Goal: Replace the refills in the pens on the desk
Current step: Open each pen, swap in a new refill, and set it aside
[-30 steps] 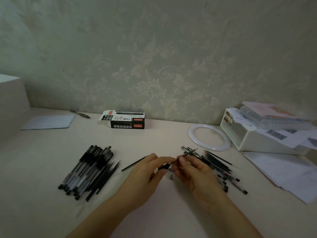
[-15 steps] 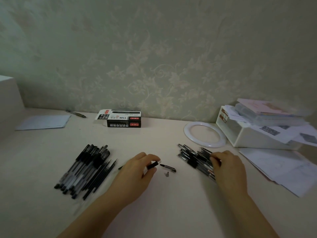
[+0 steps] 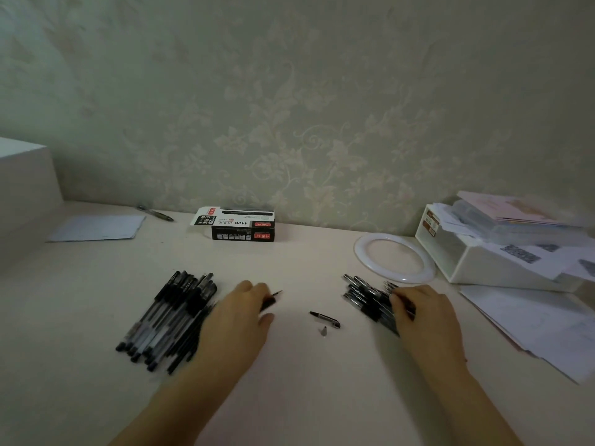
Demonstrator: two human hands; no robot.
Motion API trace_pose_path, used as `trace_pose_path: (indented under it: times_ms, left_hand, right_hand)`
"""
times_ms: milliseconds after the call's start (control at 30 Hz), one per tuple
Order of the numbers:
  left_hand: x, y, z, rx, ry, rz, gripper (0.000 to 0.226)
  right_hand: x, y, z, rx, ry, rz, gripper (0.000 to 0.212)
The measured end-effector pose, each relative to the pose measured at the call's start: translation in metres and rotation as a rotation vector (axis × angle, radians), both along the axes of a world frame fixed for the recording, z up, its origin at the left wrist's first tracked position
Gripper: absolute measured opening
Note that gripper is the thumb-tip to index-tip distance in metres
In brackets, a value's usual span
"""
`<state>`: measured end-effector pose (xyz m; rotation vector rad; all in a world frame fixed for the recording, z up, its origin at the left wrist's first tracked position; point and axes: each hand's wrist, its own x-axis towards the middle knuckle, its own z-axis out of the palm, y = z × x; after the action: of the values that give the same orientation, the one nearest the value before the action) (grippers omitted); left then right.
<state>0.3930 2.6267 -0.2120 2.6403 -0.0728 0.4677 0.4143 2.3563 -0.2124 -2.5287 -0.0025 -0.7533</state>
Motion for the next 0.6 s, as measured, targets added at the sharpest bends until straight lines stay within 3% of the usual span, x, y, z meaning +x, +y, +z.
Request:
trace_pose_path:
  times_ms: [133,367,467,600]
  left_hand:
    - [0.004,0.019,0.000,0.060,0.077,0.192,0.024]
    - [0.010,0.013,-0.008,0.196,0.094,0.164,0.018]
    - [0.008,0.004,-0.002,0.052,-0.022,0.078,0.017]
    - [-0.002,-0.020,0.002,-0.179,-0.097,-0.182,0.008]
  right_hand:
    - [-0.002,0.024,-0.003,-0.005,-0.081,0.158,0.010]
    - [-0.006,0.041,-0.009,0.085,-0.070,0.365,0.011]
    - [-0.010,0.050,-0.005,0.377,0.053,0.390,0.012]
    - [-0.015,0.065,0.000,0.827,0.315,0.478,0.012]
